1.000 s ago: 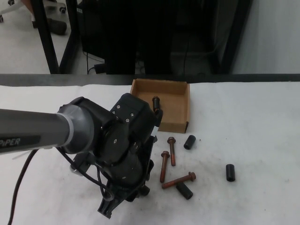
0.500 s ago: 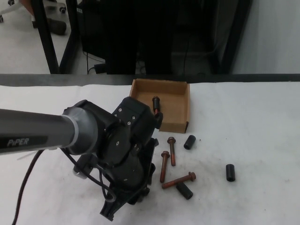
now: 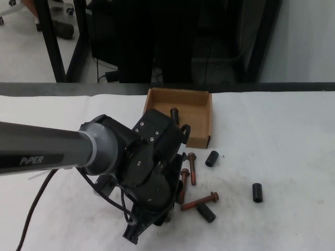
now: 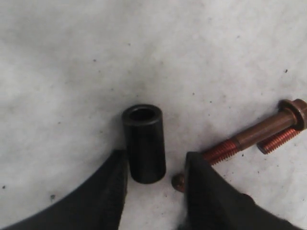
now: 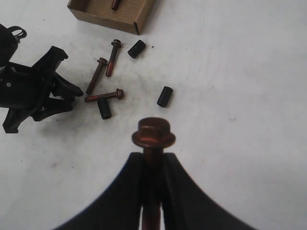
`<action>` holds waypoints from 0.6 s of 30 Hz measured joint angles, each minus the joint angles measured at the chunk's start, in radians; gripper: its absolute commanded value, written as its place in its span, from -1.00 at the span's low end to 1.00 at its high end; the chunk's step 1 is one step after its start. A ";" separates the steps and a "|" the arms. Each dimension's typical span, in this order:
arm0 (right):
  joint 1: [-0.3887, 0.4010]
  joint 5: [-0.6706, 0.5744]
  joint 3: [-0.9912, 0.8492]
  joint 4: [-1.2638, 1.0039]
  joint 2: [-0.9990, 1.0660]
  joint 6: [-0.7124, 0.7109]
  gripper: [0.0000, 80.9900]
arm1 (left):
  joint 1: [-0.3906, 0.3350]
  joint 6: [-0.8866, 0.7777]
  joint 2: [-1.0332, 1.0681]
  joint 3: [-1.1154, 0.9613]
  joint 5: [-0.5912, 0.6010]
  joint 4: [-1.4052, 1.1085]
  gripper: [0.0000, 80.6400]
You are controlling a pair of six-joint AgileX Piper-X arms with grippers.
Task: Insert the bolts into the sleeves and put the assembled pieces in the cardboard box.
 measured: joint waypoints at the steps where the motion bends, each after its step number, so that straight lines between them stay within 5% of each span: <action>1: 0.000 0.000 0.000 0.000 0.000 0.000 -1.00 | 0.000 0.000 0.000 -0.002 -0.001 0.005 -0.05; 18: 0.000 0.000 0.000 0.000 0.000 0.000 -1.00 | -0.002 -0.200 0.000 -0.006 -0.045 0.013 -0.05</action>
